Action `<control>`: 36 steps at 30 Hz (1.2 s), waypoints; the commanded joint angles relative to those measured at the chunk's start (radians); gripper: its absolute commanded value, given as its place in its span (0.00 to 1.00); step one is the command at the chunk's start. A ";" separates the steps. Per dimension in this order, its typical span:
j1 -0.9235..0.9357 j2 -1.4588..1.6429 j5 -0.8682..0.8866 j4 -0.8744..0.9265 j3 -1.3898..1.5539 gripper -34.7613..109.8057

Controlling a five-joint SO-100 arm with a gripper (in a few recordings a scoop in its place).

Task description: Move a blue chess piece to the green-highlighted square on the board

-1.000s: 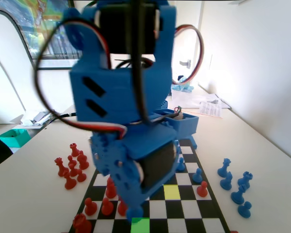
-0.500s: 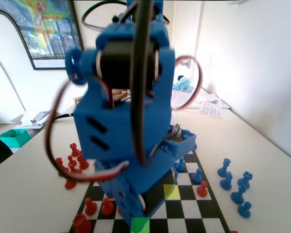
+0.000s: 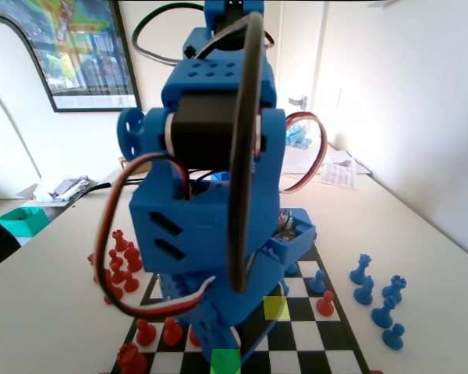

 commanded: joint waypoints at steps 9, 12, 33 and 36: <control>0.003 0.040 -0.020 0.008 -0.057 0.31; 0.006 0.041 -0.021 0.009 -0.057 0.31; -0.025 0.558 -0.324 0.571 -0.204 0.25; -0.032 0.667 -0.436 0.669 -0.198 0.25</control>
